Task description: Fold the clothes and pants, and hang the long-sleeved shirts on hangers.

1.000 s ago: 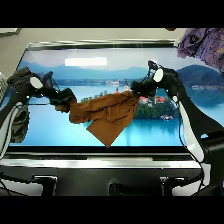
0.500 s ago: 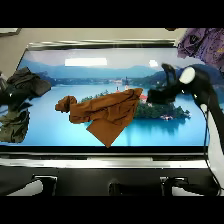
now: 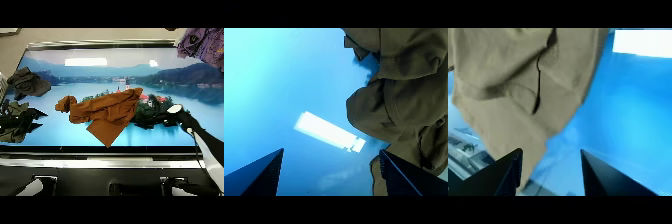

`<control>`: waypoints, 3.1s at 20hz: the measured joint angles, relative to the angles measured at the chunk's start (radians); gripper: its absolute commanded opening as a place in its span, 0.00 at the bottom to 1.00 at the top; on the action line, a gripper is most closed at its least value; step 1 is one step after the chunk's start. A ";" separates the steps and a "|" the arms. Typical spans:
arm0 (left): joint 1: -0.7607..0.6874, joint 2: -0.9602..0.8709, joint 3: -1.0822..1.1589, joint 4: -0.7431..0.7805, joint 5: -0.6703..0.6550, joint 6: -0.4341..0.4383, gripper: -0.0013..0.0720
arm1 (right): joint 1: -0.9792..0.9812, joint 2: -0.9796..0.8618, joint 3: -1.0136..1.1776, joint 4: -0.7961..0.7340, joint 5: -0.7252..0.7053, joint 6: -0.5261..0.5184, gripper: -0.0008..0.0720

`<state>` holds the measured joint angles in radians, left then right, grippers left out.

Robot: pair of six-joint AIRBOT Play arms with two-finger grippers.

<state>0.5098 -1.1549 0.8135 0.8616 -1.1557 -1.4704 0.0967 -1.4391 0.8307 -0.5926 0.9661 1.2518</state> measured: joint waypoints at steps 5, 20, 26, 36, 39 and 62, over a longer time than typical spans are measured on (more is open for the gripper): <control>-0.006 0.000 -0.018 -0.015 0.031 0.005 0.94 | 0.070 -0.060 -0.024 0.092 -0.126 -0.021 0.25; -0.248 -0.281 -0.021 -0.247 0.309 0.125 0.88 | 0.086 0.073 -0.027 -0.079 -0.158 0.195 0.05; -0.268 -0.351 0.002 -0.323 0.357 0.168 0.71 | 0.086 0.157 -0.027 -0.119 -0.106 0.228 0.05; -0.299 -0.423 0.068 -0.337 0.428 0.185 0.31 | 0.086 0.249 -0.027 -0.127 -0.076 0.246 0.05; -0.303 -0.453 0.095 -0.328 0.430 0.189 0.04 | 0.086 0.272 -0.027 -0.129 -0.075 0.254 0.05; -0.039 0.319 0.800 0.037 0.030 -0.063 0.04 | 0.086 0.525 1.220 -0.867 0.305 0.462 0.05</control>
<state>0.4706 -0.8360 1.6138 0.8982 -1.1259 -1.5333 0.1825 -0.9146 2.0502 -1.4593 1.2709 1.7138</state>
